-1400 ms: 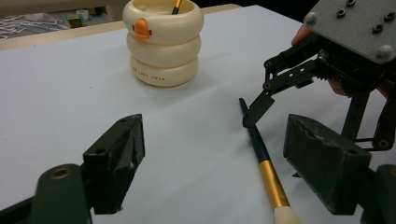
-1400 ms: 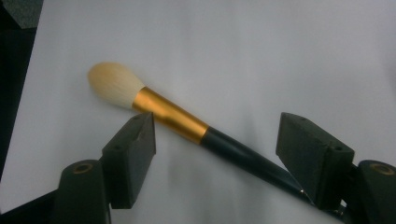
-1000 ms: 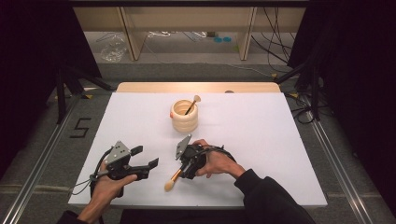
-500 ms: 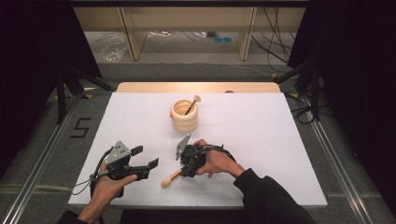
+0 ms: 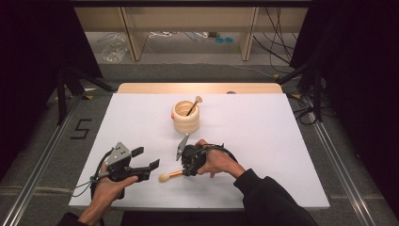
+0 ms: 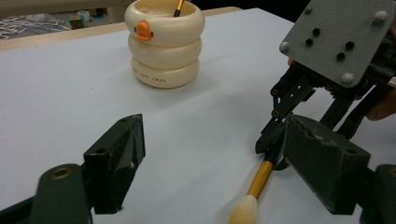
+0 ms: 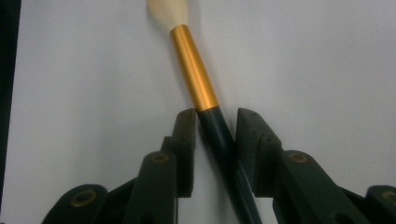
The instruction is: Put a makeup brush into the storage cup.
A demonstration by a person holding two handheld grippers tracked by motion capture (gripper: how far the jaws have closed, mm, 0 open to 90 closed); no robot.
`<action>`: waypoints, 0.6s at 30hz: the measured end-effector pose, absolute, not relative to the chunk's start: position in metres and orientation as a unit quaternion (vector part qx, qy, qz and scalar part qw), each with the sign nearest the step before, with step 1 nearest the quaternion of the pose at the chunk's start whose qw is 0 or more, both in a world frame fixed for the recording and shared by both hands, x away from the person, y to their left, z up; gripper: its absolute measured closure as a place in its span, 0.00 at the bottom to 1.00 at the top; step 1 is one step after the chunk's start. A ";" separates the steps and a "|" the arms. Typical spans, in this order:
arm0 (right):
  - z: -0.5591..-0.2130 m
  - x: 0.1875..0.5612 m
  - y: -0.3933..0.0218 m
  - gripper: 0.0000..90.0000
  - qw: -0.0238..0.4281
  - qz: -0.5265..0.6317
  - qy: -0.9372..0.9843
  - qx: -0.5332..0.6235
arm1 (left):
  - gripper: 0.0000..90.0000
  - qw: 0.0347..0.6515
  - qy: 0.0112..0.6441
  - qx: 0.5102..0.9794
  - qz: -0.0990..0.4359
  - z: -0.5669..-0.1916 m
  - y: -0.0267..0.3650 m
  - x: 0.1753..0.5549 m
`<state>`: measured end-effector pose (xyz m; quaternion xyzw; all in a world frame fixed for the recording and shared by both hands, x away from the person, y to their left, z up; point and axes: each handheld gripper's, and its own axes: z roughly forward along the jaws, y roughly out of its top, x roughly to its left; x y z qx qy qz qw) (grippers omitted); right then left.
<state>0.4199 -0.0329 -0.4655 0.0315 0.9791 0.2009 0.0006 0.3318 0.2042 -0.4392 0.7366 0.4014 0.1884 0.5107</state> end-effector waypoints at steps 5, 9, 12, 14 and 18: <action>-0.465 0.420 -0.032 0.80 -0.002 0.192 0.981 0.033 | 0.23 0.510 0.401 0.737 0.188 -0.439 0.204 0.332; -0.463 0.421 -0.031 0.82 -0.006 0.182 0.983 0.030 | 0.23 0.510 0.401 0.737 0.188 -0.439 0.204 0.332; -0.463 0.421 -0.029 0.83 -0.006 0.173 0.984 0.030 | 0.23 0.511 0.398 0.738 0.189 -0.440 0.204 0.332; -0.462 0.421 -0.028 0.84 -0.010 0.165 0.986 0.033 | 0.23 0.510 0.401 0.737 0.189 -0.439 0.204 0.332; -0.461 0.422 -0.027 0.86 -0.013 0.154 0.987 0.036 | 0.23 0.509 0.401 0.738 0.189 -0.440 0.205 0.332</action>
